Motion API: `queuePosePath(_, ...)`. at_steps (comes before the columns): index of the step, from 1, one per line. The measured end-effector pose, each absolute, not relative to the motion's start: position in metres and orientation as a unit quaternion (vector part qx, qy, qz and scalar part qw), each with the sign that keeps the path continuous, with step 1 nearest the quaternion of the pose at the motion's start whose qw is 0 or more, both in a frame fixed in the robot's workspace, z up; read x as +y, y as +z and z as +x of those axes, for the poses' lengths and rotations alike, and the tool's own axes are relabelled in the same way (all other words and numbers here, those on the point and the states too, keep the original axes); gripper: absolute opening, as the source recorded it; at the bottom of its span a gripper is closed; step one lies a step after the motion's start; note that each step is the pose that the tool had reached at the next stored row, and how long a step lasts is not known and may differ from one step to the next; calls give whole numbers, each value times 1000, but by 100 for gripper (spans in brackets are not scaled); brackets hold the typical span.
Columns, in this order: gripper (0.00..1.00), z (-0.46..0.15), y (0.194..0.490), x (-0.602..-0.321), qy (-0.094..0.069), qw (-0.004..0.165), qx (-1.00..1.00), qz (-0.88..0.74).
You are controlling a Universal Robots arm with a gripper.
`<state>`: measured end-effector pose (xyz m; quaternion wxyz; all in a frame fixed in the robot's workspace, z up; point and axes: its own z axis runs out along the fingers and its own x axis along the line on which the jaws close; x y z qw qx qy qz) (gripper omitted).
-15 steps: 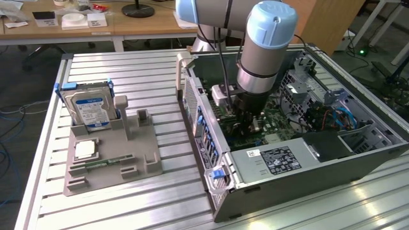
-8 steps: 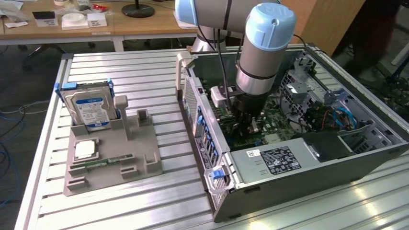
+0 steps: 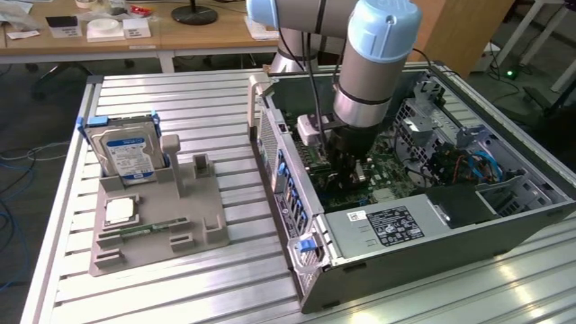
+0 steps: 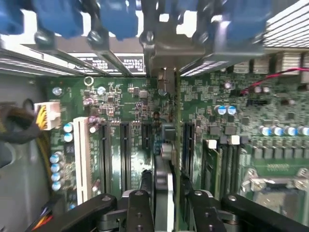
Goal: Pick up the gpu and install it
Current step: 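Insert the gpu into the slot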
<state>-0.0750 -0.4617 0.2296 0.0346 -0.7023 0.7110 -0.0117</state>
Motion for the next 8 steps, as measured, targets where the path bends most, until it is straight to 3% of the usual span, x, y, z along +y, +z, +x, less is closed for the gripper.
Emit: queuePosePath(8,35,-75,266,-462,-12,35,711,-702)
